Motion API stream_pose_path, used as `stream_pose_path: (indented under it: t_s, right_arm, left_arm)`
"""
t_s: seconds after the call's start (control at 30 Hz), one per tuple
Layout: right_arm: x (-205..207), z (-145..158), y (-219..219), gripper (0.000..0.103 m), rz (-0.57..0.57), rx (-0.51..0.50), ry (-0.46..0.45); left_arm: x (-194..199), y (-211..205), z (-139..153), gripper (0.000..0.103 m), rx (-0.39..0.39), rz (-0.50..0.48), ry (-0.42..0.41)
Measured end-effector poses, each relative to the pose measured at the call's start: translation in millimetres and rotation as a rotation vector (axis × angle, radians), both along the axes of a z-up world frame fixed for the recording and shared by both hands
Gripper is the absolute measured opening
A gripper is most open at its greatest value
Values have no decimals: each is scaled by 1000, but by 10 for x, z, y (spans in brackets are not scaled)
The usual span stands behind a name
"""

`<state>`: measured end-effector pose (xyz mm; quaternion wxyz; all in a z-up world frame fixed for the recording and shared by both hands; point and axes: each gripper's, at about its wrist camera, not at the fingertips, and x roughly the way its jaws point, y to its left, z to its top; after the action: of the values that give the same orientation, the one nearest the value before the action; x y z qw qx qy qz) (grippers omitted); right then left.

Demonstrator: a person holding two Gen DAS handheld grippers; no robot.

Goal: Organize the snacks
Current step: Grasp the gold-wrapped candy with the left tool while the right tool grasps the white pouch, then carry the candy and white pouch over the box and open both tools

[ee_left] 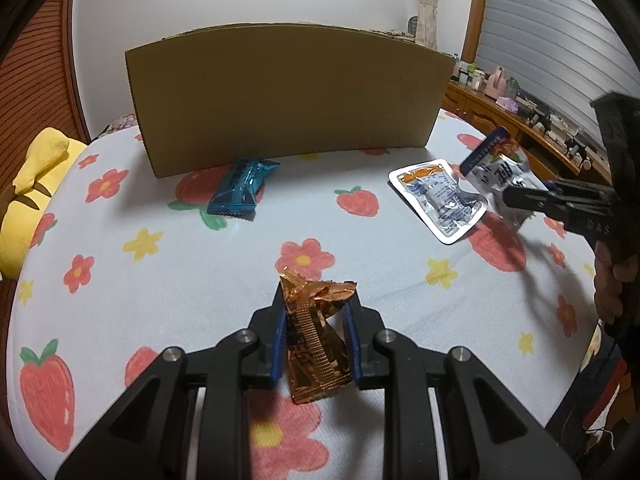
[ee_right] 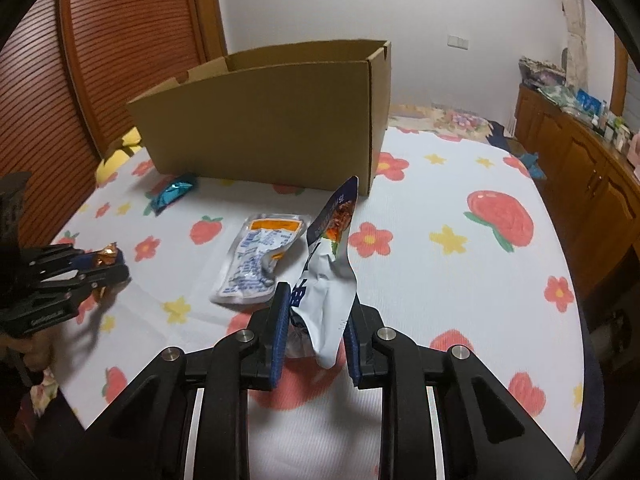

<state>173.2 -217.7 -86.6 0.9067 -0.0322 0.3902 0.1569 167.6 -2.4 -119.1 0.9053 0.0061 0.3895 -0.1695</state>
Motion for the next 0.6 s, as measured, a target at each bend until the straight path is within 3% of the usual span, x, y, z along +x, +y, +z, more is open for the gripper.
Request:
stream_pose_path:
  t_s: [0.2,0.6]
  right_arm:
    - [-157,33,-10,22,6,10,-22]
    - [-326,53,22,22,21,35,-42]
  left_arm:
    - [44,132,27,21,-62,9,23]
    - [-59,164,190,21,-25,19,-22]
